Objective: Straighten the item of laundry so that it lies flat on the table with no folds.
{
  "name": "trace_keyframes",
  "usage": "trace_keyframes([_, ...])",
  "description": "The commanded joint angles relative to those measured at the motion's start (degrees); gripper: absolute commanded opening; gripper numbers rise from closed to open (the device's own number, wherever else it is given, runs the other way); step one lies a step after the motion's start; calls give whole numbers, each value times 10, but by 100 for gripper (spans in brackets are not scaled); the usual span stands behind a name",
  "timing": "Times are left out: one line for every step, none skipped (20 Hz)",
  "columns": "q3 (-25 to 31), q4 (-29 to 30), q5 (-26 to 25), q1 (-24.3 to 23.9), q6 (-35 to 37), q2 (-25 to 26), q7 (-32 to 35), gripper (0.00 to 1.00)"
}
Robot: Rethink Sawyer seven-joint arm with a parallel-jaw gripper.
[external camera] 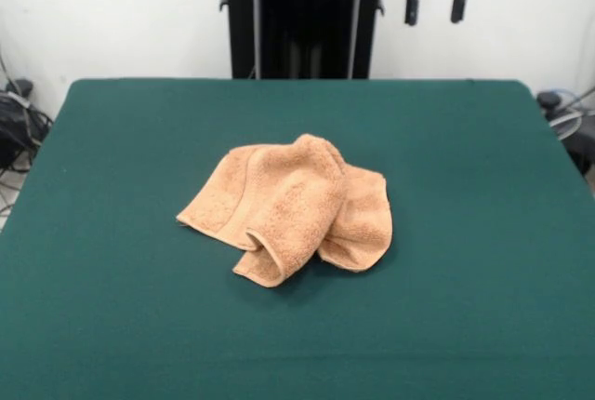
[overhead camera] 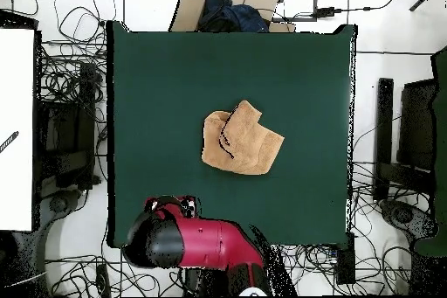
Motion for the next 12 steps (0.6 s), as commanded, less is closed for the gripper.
trace_keyframes([51, 32, -34, -25, -54, 31, 56, 100])
trace_keyframes([53, 30, -38, -31, -55, 36, 52, 100])
trace_keyframes([56, 33, -43, -38, -62, 41, 50, 100])
trace_keyframes([59, 33, -47, -45, -65, 46, 47, 100])
trace_keyframes([61, 32, -53, -53, -68, 50, 43, 100])
trace_keyframes([62, 31, -58, -62, -71, 54, 39, 100])
trace_keyframes([62, 23, -66, -75, -70, 63, 30, 100])
trace_keyframes([65, 21, -72, -83, -69, 66, 27, 100])
trace_keyframes([68, 25, -76, -86, -68, 62, 28, 100])
trace_keyframes([71, 29, -80, -88, -68, 58, 30, 100])
trace_keyframes([74, 25, -85, -97, -61, 59, 25, 100])
trace_keyframes([79, 24, -89, -105, -56, 58, 22, 100])
